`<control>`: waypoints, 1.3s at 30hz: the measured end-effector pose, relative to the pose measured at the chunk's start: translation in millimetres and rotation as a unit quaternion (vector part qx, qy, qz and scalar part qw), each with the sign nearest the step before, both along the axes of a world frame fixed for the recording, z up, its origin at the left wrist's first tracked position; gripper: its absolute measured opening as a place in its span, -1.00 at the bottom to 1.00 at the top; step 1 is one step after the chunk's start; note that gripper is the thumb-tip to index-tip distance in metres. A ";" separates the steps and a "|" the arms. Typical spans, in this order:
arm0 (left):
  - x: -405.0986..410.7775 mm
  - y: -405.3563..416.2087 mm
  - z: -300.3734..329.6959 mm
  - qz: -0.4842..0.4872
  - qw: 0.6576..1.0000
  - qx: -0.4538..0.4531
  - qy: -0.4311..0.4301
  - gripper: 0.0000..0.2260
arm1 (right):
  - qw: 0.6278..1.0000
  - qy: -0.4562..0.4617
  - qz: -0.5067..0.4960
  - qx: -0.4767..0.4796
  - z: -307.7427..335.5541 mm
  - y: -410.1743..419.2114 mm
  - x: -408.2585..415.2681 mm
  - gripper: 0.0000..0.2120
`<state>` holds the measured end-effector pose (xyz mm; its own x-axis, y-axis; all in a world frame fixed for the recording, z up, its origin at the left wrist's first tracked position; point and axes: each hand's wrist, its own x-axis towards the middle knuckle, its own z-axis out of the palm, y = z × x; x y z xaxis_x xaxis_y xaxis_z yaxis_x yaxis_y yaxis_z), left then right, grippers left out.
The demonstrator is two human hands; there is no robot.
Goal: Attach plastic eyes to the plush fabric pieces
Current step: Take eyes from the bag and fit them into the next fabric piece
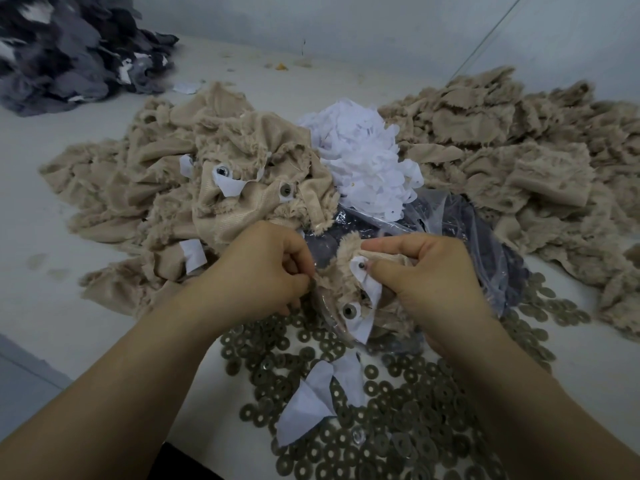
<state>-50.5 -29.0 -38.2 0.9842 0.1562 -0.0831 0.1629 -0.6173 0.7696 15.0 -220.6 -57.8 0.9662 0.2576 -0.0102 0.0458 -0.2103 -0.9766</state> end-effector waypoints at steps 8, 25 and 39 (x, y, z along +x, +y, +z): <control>2.0 -18.2 6.5 0.045 0.972 0.070 -0.220 -0.80 | 1.000 0.005 0.006 -0.020 3.6 0.7 -4.0 -0.85; 3.6 -46.0 -27.9 -0.053 0.913 0.121 -0.386 -0.88 | 1.000 0.009 0.009 0.019 3.1 -0.8 -3.0 -0.84; 7.2 -43.0 -21.6 0.009 0.948 0.033 -0.317 -0.91 | 0.998 0.019 0.030 0.044 -1.0 3.0 -4.6 -0.86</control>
<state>-43.2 -72.1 -59.9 0.8303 0.1576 0.5346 -0.3085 -0.6688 0.6764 10.4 -217.6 -58.8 0.9484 0.3164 -0.0216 0.0180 -0.1217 -0.9924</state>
